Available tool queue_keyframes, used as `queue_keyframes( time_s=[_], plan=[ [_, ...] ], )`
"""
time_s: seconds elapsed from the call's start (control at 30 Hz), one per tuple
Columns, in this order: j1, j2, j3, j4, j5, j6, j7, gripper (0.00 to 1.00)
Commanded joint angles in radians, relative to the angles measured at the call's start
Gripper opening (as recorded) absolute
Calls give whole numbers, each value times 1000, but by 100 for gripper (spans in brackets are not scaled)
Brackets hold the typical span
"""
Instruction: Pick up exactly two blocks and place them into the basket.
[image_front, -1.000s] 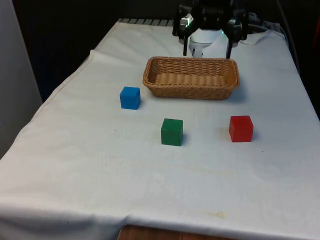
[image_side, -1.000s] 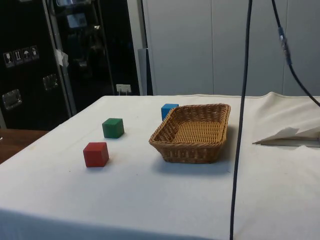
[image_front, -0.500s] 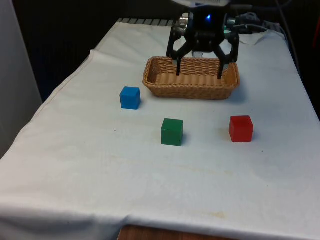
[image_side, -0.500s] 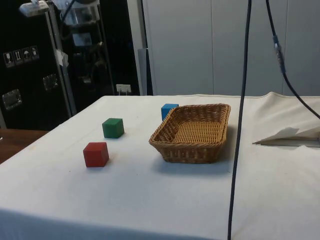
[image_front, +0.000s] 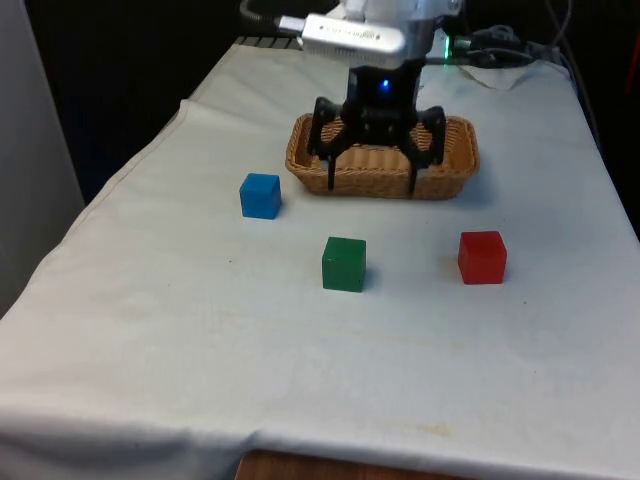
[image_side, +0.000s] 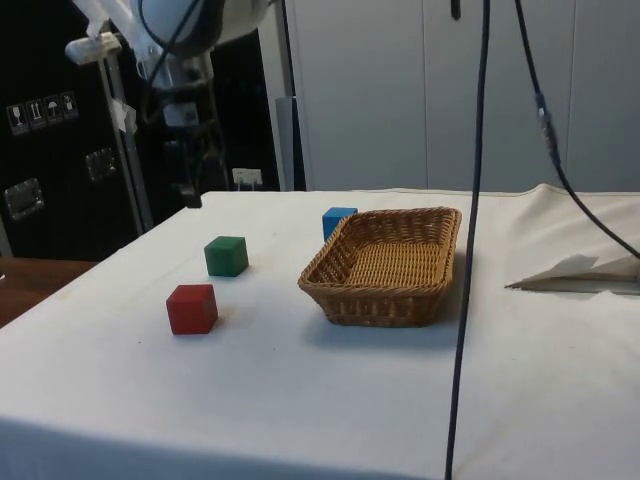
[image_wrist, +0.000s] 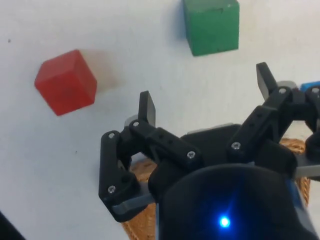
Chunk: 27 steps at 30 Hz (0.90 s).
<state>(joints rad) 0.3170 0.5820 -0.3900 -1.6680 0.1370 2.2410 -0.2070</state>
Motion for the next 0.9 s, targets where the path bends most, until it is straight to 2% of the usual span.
queue_keyframes(
  time_s=[0.0, 0.1, 0.13, 0.17, 0.4, 0.43, 0.47, 0.67, 0.7, 0.73, 0.87],
  plan=[
    [-11, 17, 7, 8, 13, 13, -10, 100],
    [-19, 50, 3, 18, 34, 38, -25, 100],
    [-8, 43, -6, 11, 26, 35, -17, 100],
    [-20, 58, 1, 21, 41, 42, -29, 100],
    [-34, 127, -11, 48, 96, 76, -70, 100],
    [-23, 124, -22, 43, 92, 74, -64, 100],
    [-35, 134, -12, 49, 105, 81, -76, 100],
    [-37, 173, -16, 52, 162, 110, -113, 100],
    [-28, 167, -26, 50, 150, 100, -104, 100],
    [-38, 184, -15, 52, 175, 119, -119, 100],
    [-37, 203, -13, 53, 202, 136, -133, 100]
  ],
)
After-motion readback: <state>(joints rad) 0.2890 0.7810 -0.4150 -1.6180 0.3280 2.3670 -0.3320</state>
